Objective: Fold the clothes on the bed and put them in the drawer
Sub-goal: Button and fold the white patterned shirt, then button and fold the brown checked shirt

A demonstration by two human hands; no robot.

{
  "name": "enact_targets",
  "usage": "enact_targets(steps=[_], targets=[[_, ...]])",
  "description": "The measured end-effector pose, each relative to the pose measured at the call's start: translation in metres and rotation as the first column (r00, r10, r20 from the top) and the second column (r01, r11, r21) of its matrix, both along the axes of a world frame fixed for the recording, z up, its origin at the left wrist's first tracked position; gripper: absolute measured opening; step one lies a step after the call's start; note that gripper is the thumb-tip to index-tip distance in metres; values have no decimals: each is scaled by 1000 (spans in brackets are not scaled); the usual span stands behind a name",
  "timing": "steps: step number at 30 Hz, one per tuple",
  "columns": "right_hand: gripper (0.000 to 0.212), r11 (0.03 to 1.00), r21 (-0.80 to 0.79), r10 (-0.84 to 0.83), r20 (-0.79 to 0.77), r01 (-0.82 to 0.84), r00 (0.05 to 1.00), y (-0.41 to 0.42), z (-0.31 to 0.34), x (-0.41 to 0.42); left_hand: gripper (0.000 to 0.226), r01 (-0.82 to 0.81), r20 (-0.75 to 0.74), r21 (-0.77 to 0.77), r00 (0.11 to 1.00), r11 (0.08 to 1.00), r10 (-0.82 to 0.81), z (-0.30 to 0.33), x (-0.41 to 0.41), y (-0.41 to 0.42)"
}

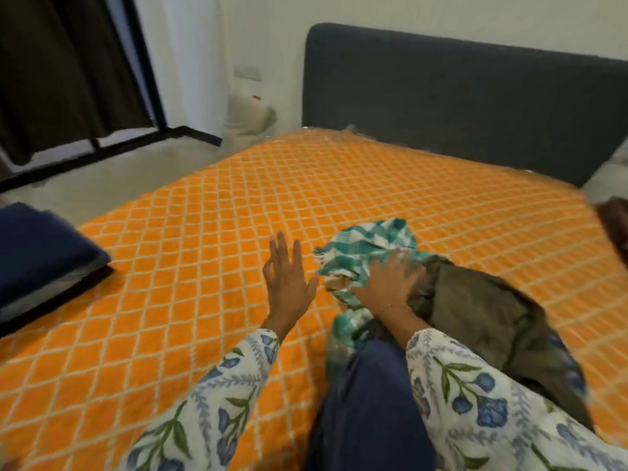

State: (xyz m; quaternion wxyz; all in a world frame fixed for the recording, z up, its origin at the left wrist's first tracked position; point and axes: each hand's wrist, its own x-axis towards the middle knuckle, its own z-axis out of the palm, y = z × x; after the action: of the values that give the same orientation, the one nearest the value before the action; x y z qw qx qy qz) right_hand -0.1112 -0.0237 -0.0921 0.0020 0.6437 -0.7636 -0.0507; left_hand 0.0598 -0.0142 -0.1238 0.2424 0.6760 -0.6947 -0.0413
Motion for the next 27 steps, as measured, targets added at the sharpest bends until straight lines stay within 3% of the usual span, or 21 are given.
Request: enact_targets(steps=[3,6,9,11,13,15,18,20,23,24,25,26,27], targets=[[97,947,148,-292,16,287,956,10,-9,-57,83,244,-55,196,970,950,-237,-4,-66,-10],[84,877,276,-444,155,393,882,15,-22,-85,94,501,-146,387,862,774,-485,-12,-114,-6],[41,945,87,-326,147,316,934,18,-34,-81,113,592,-244,511,795,624,-555,-30,-137,-8],[31,956,-75,-255,251,282,934,15,-35,-78,132,633,-368,486,774,603,-515,-36,-140,-11],[29,952,-181,-164,386,248,908,9,-25,-72,143,653,-541,429,739,624,-402,-35,-136,-11],[28,933,-277,-50,531,229,846,-1,-7,-61,140,667,-661,362,676,651,-325,-33,-134,-16],[26,896,-414,192,689,163,699,-13,22,-31,127,571,-733,261,642,779,-225,-12,-129,-26],[27,880,-444,291,784,167,548,-22,46,-8,95,420,-793,223,603,879,-87,19,-121,-34],[15,912,-387,351,908,138,227,-37,84,21,25,235,-932,66,361,970,-24,66,-98,-46],[15,918,-390,371,909,74,189,-41,92,26,14,168,-961,60,276,984,11,76,-88,-50],[34,905,-426,420,888,-9,187,-46,101,33,16,115,-984,57,172,992,36,90,-72,-54],[54,884,-460,467,854,-83,231,-51,101,34,19,88,-991,64,124,994,53,98,-60,-57],[72,860,-484,509,796,-162,327,-54,101,37,21,56,-990,50,133,997,42,105,-44,-63]])
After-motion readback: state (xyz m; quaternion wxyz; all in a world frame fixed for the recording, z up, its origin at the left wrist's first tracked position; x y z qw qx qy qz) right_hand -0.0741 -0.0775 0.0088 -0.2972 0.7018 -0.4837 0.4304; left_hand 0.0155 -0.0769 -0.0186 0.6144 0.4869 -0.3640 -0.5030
